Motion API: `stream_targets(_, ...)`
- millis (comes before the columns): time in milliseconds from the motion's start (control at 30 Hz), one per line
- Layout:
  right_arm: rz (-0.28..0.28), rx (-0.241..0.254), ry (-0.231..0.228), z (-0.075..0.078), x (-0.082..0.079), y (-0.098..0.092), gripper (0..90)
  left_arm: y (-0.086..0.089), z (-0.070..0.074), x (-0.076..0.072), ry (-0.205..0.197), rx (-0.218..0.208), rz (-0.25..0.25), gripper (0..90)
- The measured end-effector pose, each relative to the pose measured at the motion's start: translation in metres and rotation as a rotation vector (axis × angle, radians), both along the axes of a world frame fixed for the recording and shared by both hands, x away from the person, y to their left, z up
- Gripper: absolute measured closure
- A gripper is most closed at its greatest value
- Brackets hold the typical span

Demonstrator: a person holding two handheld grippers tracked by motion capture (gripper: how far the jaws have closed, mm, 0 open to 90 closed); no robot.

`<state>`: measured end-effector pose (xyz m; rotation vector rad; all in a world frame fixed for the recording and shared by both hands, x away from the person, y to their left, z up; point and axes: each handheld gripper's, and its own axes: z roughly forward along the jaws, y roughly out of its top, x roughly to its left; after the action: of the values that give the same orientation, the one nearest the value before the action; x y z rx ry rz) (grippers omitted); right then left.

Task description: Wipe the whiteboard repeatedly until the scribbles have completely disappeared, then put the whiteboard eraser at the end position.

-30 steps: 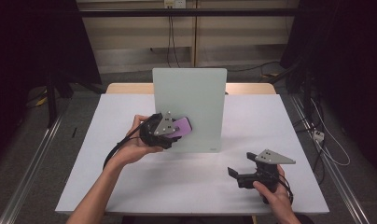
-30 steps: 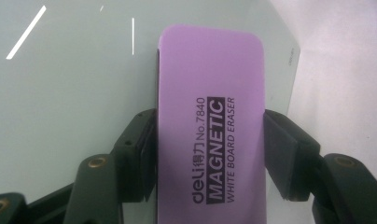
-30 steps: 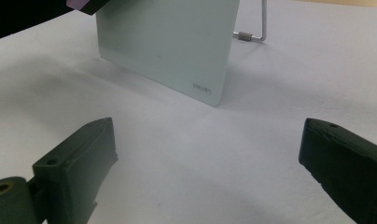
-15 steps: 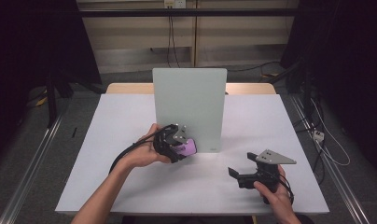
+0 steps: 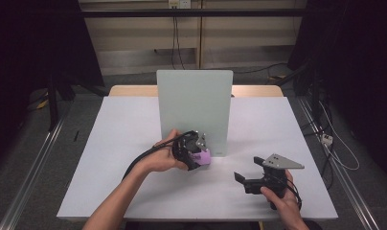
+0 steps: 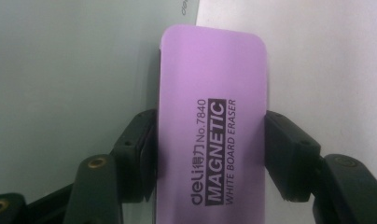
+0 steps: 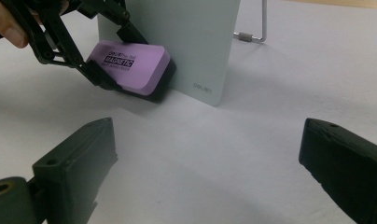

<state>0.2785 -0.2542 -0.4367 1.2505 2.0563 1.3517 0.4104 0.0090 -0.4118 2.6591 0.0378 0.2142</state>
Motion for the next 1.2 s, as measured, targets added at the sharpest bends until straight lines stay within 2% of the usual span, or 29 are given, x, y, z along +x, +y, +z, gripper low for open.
stream_targets(67, -0.002, 0.002, -0.001, 0.000, 0.000, 0.000, 3.9, 0.001, 0.005, -0.002, -0.019, -0.042, 0.011, 40.4)
stream_targets(133, -0.001, 0.003, -0.001, 0.000, 0.000, 0.000, 3.9, 0.005, 0.012, -0.004, -0.003, -0.097, 0.014, 40.4)
stream_targets(200, 0.001, 0.002, -0.002, 0.000, 0.000, 0.000, 3.9, 0.011, 0.023, -0.005, -0.004, -0.151, 0.028, 40.4)
stream_targets(267, 0.000, 0.003, -0.002, 0.000, 0.000, 0.000, 3.9, 0.022, 0.035, -0.005, 0.007, -0.224, 0.070, 40.4)
stream_targets(333, -0.001, 0.005, -0.003, 0.001, -0.001, 0.000, 3.9, 0.036, 0.045, -0.003, 0.000, -0.285, 0.115, 40.4)
stream_targets(400, 0.000, 0.003, -0.004, 0.000, -0.001, 0.000, 3.9, 0.049, 0.052, 0.000, 0.000, -0.322, 0.153, 40.4)
stream_targets(500, 0.002, 0.000, 0.000, 0.000, 0.000, 0.001, 3.9, 0.064, 0.053, 0.002, 0.004, -0.342, 0.187, 40.4)
stream_targets(633, 0.000, 0.002, 0.001, 0.000, 0.001, 0.001, 3.9, 0.075, 0.048, 0.000, 0.035, -0.344, 0.199, 40.4)
stream_targets(667, 0.000, 0.001, 0.003, 0.000, 0.001, 0.002, 3.9, 0.077, 0.047, -0.001, 0.041, -0.333, 0.198, 40.4)
stream_targets(733, 0.000, -0.001, -0.001, 0.000, 0.001, 0.002, 3.9, 0.078, 0.046, -0.003, 0.073, -0.329, 0.194, 40.4)
stream_targets(833, -0.008, 0.003, 0.004, 0.000, 0.002, 0.001, 3.9, 0.079, 0.045, -0.008, 0.099, -0.323, 0.190, 40.4)
stream_targets(900, -0.008, 0.005, 0.007, -0.001, 0.003, 0.001, 3.9, 0.080, 0.043, -0.013, 0.111, -0.309, 0.186, 40.4)
stream_targets(933, -0.010, 0.005, 0.010, -0.001, 0.004, 0.001, 3.9, 0.081, 0.042, -0.015, 0.110, -0.289, 0.192, 40.4)
stream_targets(967, -0.010, 0.005, 0.008, -0.001, 0.004, 0.002, 3.9, 0.080, 0.039, -0.018, 0.120, -0.289, 0.180, 40.4)
stream_targets(1000, -0.009, 0.006, 0.010, -0.001, 0.005, 0.003, 3.9, 0.080, 0.037, -0.021, 0.122, -0.269, 0.167, 40.4)
stream_targets(1067, -0.001, 0.007, 0.011, -0.001, 0.004, 0.005, 3.9, 0.078, 0.033, -0.026, 0.152, -0.238, 0.174, 40.3)
stream_targets(1167, 0.011, 0.002, 0.004, -0.001, 0.004, 0.006, 4.0, 0.072, 0.027, -0.033, 0.161, -0.221, 0.161, 40.4)
stream_targets(1200, 0.012, 0.001, 0.005, -0.001, 0.004, 0.006, 4.0, 0.069, 0.025, -0.036, 0.148, -0.218, 0.160, 40.4)
